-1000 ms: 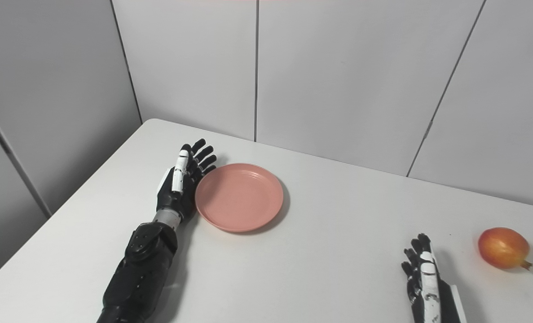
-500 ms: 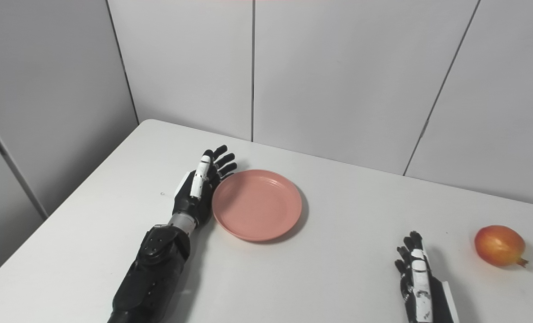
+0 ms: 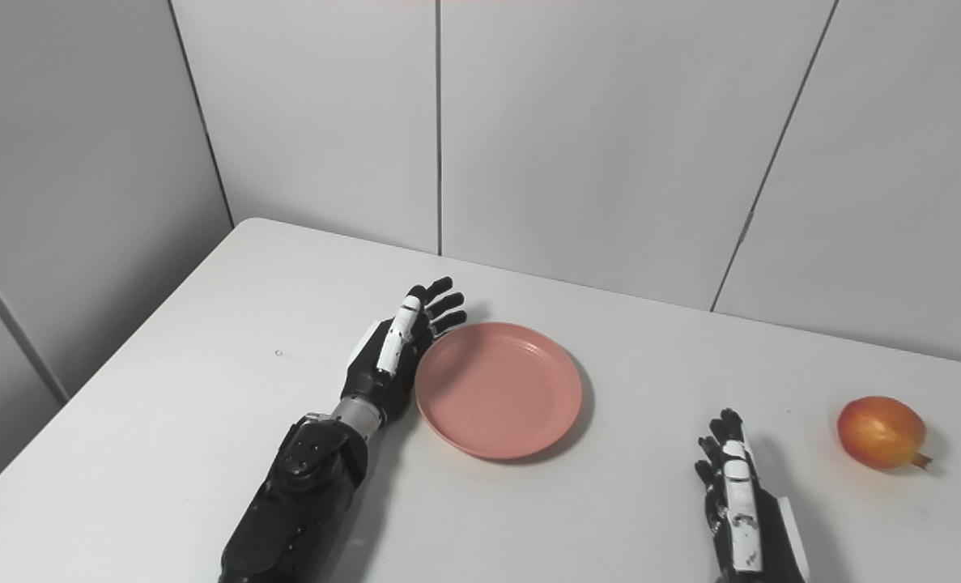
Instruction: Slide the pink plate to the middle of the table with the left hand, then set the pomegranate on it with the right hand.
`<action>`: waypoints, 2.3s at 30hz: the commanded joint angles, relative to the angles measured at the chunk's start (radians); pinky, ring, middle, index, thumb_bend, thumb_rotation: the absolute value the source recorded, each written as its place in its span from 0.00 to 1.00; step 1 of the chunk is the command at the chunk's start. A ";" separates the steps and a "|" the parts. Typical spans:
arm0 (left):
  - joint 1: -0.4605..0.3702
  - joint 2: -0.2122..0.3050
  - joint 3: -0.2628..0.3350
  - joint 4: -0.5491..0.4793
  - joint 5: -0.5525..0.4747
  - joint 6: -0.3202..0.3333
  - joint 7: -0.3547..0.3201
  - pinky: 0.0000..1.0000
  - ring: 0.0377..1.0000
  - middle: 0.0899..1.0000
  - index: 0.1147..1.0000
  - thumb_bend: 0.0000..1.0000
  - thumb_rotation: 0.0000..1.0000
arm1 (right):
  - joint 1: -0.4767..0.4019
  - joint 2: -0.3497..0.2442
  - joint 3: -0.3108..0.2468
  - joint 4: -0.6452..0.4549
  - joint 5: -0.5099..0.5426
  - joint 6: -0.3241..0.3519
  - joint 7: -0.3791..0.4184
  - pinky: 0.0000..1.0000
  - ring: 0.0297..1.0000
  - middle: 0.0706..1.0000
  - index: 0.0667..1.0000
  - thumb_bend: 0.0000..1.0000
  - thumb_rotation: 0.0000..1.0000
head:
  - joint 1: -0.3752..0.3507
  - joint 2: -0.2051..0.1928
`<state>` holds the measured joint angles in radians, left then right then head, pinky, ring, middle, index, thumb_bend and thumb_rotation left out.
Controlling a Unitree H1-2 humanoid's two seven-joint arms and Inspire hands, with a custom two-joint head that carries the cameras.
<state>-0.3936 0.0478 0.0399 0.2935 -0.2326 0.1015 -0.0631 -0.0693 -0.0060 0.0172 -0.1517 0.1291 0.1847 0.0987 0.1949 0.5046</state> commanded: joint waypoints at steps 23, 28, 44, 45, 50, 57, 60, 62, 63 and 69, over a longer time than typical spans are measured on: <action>0.014 -0.069 -0.105 -0.058 0.034 0.139 -0.071 0.87 0.88 0.89 0.87 0.42 1.00 | -0.030 0.038 0.021 -0.043 -0.038 -0.022 -0.041 1.00 0.99 1.00 1.00 0.32 1.00 | -0.137 0.030; 0.027 -0.106 -0.105 -0.067 0.035 0.121 -0.072 0.87 0.88 0.89 0.88 0.42 1.00 | -0.032 0.055 0.017 -0.046 -0.039 -0.011 -0.053 1.00 0.98 0.99 0.99 0.33 1.00 | -0.164 0.036; 0.075 -0.129 -0.102 -0.131 0.038 0.131 -0.086 0.89 0.89 0.90 0.90 0.44 1.00 | -0.041 0.080 0.035 -0.039 -0.068 -0.031 -0.074 1.00 0.99 1.00 0.99 0.32 1.00 | -0.241 0.054; 0.076 -0.129 -0.100 -0.129 0.038 0.131 -0.085 0.89 0.89 0.90 0.90 0.44 1.00 | -0.042 0.083 0.034 -0.037 -0.068 -0.032 -0.076 1.00 0.99 1.00 1.00 0.32 1.00 | -0.244 0.054; 0.080 -0.131 -0.089 -0.121 0.039 0.121 -0.080 0.89 0.89 0.91 0.90 0.43 1.00 | -0.045 0.089 0.033 -0.029 -0.073 -0.038 -0.080 1.00 0.99 1.00 0.99 0.32 1.00 | -0.259 0.057; 0.085 -0.133 -0.069 -0.124 0.042 0.106 -0.073 0.90 0.89 0.91 0.90 0.42 1.00 | -0.055 0.082 0.029 -0.033 -0.086 -0.030 -0.085 0.99 0.99 1.00 1.00 0.33 1.00 | -0.286 0.065; 0.089 -0.133 -0.059 -0.121 0.037 0.088 -0.074 0.90 0.89 0.91 0.90 0.42 1.00 | -0.061 0.082 0.022 -0.041 -0.082 -0.026 -0.089 1.00 0.99 1.00 1.00 0.32 1.00 | -0.304 0.065; 0.093 -0.130 -0.054 -0.124 0.036 0.082 -0.074 0.90 0.89 0.91 0.90 0.42 1.00 | -0.066 0.080 0.020 -0.047 -0.090 -0.025 -0.094 1.00 0.99 1.00 1.00 0.32 1.00 | -0.327 0.064; 0.094 -0.129 -0.053 -0.125 0.036 0.081 -0.075 0.91 0.90 0.91 0.90 0.42 1.00 | -0.068 0.079 0.020 -0.048 -0.094 -0.024 -0.096 1.00 0.99 1.00 1.00 0.31 1.00 | -0.327 0.064; 0.110 -0.122 -0.038 -0.152 0.024 0.077 -0.086 0.91 0.90 0.91 0.90 0.43 1.00 | -0.086 0.074 0.013 -0.066 -0.128 -0.039 -0.119 1.00 0.99 1.00 0.99 0.31 1.00 | -0.381 0.060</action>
<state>-0.2957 -0.0803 -0.0019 0.1524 -0.1957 0.1743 -0.1497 -0.1221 0.0712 0.0356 -0.1727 0.0076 0.1844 -0.0132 -0.1871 0.5645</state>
